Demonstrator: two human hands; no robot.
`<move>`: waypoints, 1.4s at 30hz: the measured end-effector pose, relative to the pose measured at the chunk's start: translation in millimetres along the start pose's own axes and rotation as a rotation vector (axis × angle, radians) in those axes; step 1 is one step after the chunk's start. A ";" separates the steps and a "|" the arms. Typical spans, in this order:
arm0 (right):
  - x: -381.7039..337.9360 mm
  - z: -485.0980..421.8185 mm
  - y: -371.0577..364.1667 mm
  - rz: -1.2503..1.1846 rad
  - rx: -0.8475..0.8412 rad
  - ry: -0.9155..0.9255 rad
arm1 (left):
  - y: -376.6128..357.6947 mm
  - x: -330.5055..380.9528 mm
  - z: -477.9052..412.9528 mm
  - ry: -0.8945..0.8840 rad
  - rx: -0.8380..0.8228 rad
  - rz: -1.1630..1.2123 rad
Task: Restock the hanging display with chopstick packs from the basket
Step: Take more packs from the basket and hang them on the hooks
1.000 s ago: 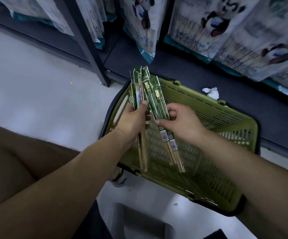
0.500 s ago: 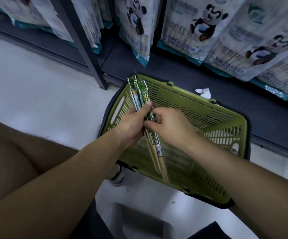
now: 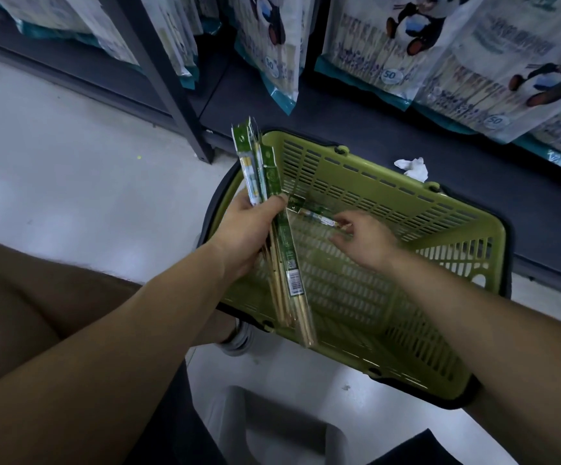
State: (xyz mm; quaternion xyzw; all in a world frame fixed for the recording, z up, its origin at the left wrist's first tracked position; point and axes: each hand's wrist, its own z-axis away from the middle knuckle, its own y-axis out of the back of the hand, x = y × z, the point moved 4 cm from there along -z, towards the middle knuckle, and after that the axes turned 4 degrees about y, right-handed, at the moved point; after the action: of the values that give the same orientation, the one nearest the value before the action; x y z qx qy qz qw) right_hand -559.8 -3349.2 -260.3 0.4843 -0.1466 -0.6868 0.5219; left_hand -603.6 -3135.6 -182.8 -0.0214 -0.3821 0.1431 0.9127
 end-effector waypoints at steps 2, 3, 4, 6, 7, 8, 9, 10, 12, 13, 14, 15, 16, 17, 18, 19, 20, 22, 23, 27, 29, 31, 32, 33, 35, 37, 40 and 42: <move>26.5 -10.6 -16.0 0.129 -0.117 -0.070 | 7.4 -0.4 -2.5 -0.030 0.017 -0.020; 34.1 -14.3 -23.9 0.155 -0.161 -0.093 | 11.4 -0.7 -4.0 -0.043 0.035 -0.027; 39.6 -17.7 -31.5 0.173 -0.192 -0.109 | 15.2 -1.3 -5.4 -0.053 0.055 -0.028; 46.1 -22.7 -44.4 0.207 -0.202 -0.121 | 22.2 -3.1 -7.8 -0.057 0.089 -0.013; 47.9 -23.9 -49.2 0.229 -0.175 -0.120 | 24.1 -4.0 -9.0 -0.058 0.093 -0.006; 48.7 -25.1 -52.4 0.259 -0.138 -0.117 | 25.5 -4.5 -10.0 -0.061 0.090 0.001; 48.8 -26.8 -54.2 0.297 -0.100 -0.116 | 25.7 -5.0 -10.7 -0.061 0.081 0.007; 48.7 -29.1 -55.1 0.341 -0.066 -0.117 | 25.0 -5.4 -11.1 -0.060 0.071 0.015; 48.0 -36.7 -55.0 0.414 -0.027 -0.130 | 21.1 -5.6 -11.4 -0.056 0.046 0.032; 47.8 -41.6 -54.5 0.434 -0.025 -0.139 | 19.1 -5.5 -11.2 -0.054 0.036 0.040; 47.4 -46.7 -54.9 0.441 -0.035 -0.148 | 17.8 -5.9 -11.2 -0.051 0.031 0.047; 47.8 -51.4 -55.8 0.436 -0.054 -0.159 | 17.1 -6.2 -11.4 -0.049 0.031 0.054; 49.2 -54.7 -57.8 0.428 -0.077 -0.173 | 16.8 -6.4 -11.9 -0.044 0.034 0.061; 51.2 -56.2 -60.4 0.425 -0.103 -0.192 | 16.4 -7.1 -12.4 -0.038 0.037 0.064; 53.7 -56.3 -63.1 0.425 -0.125 -0.211 | 16.6 -7.5 -13.1 -0.033 0.043 0.060; 56.1 -56.0 -65.6 0.424 -0.131 -0.222 | 16.9 -8.1 -13.8 -0.030 0.051 0.050; 58.7 -55.5 -68.0 0.423 -0.126 -0.224 | 17.2 -8.7 -14.2 -0.029 0.055 0.038; 60.6 -54.5 -70.7 0.420 -0.107 -0.211 | 17.5 -10.1 -15.3 -0.030 0.053 0.028; 60.2 -54.2 -71.1 0.419 -0.106 -0.197 | 17.6 -10.4 -15.5 -0.028 0.055 0.027; 54.2 -52.8 -70.6 0.413 -0.141 -0.184 | 17.0 -10.6 -15.0 -0.017 0.054 0.025; 52.2 -51.3 -72.0 0.394 -0.183 -0.189 | 16.8 -10.6 -14.4 -0.015 0.059 0.026; 52.6 -47.3 -74.6 0.338 -0.254 -0.207 | 17.0 -10.6 -13.8 -0.014 0.067 0.022; 53.0 -43.7 -76.0 0.292 -0.285 -0.220 | 17.4 -10.4 -13.5 -0.019 0.068 0.021; 52.9 -39.7 -77.1 0.236 -0.307 -0.228 | 17.7 -10.1 -13.6 -0.022 0.072 0.018; 49.4 -30.7 -76.3 0.128 -0.329 -0.213 | 18.0 -9.8 -13.7 -0.016 0.085 0.008; 38.5 -21.6 -69.3 0.037 -0.323 -0.167 | 16.8 -9.5 -12.3 0.005 0.077 0.017; 13.0 -6.6 -41.3 -0.108 -0.275 -0.084 | 13.4 -8.2 -7.8 0.020 0.075 0.026; -10.0 5.4 -10.7 -0.164 -0.218 -0.042 | 10.4 -5.5 -3.1 0.017 0.066 0.038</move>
State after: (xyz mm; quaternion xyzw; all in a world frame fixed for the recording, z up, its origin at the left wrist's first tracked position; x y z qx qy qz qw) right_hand -570.6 -3337.9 -260.2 0.4204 -0.0417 -0.7490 0.5104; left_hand -607.7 -3127.0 -190.4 0.0004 -0.3690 0.1726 0.9133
